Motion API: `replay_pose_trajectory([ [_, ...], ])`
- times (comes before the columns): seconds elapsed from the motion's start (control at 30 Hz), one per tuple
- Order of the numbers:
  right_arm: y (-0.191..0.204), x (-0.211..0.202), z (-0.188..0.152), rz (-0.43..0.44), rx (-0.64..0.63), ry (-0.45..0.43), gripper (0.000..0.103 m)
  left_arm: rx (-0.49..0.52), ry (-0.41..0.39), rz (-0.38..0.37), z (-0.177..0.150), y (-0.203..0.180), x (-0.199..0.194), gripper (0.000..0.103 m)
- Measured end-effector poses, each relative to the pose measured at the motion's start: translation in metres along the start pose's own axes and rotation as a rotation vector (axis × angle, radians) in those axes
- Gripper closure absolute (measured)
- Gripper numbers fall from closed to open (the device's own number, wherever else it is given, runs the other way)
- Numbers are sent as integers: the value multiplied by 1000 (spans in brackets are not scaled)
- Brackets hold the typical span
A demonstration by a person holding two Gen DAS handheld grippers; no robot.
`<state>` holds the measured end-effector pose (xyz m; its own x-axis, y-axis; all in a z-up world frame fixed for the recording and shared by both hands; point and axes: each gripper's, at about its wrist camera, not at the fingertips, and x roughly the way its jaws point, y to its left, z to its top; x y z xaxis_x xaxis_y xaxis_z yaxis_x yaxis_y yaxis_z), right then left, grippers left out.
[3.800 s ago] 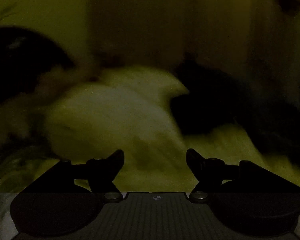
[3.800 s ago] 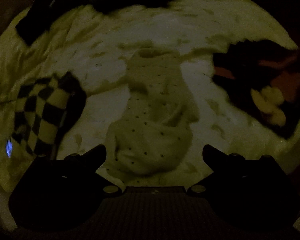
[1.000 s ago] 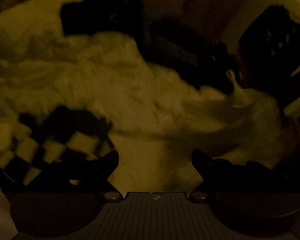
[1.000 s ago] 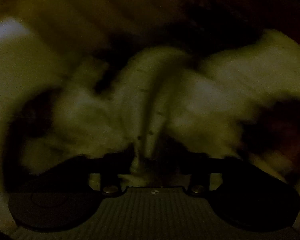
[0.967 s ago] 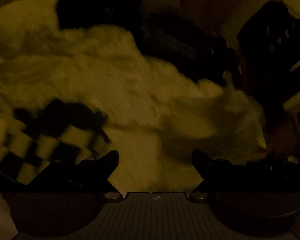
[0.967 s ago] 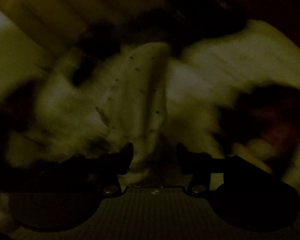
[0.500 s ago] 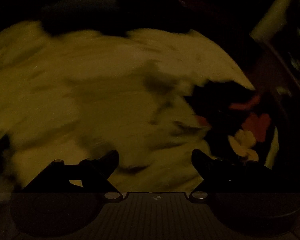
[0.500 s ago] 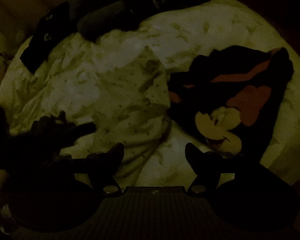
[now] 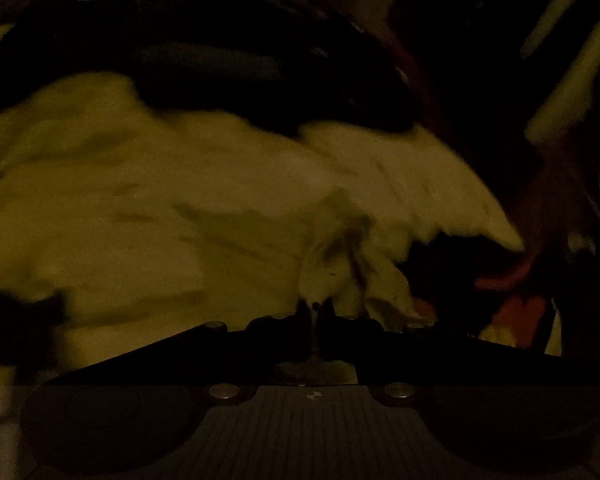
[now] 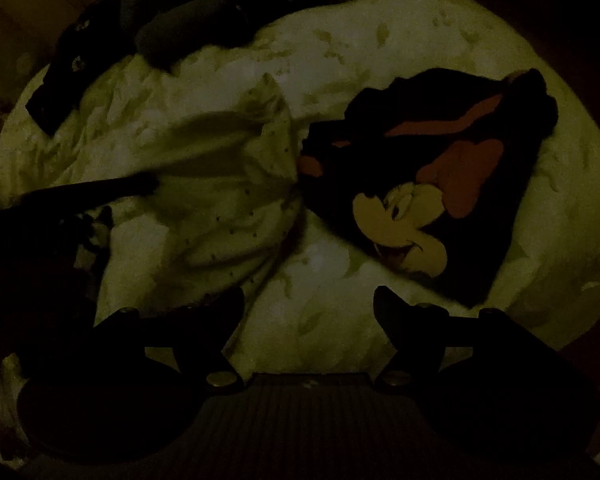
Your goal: Fold large clothes
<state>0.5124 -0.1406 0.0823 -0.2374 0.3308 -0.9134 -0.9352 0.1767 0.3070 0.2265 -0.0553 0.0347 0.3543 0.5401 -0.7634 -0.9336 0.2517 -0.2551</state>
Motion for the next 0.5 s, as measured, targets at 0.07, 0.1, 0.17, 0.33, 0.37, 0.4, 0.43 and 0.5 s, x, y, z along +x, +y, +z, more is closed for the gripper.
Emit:
replay_pose_trajectory([
  [0.07, 2, 4, 4, 26, 18, -7, 27, -26, -30, 77, -3, 22, -40, 66],
  [0.1, 4, 6, 6, 36, 24, -6, 27, -48, -43, 111, -9, 35, -61, 66],
  [0.17, 10, 13, 8, 70, 28, 6, 27, -102, -21, 184, -26, 57, -86, 66],
  [0.33, 30, 38, 15, 119, 14, 56, 27, -265, 42, 322, -70, 104, -120, 67],
  [0.37, 36, 45, 17, 124, 7, 62, 27, -307, 36, 335, -75, 111, -125, 67],
  [0.4, 40, 49, 19, 125, -1, 67, 27, -358, 29, 339, -80, 120, -131, 67],
  [0.43, 47, 57, 22, 129, -13, 74, 26, -394, 28, 330, -82, 127, -135, 67],
  [0.5, 56, 71, 27, 135, -19, 99, 25, -415, 25, 313, -82, 132, -136, 67],
])
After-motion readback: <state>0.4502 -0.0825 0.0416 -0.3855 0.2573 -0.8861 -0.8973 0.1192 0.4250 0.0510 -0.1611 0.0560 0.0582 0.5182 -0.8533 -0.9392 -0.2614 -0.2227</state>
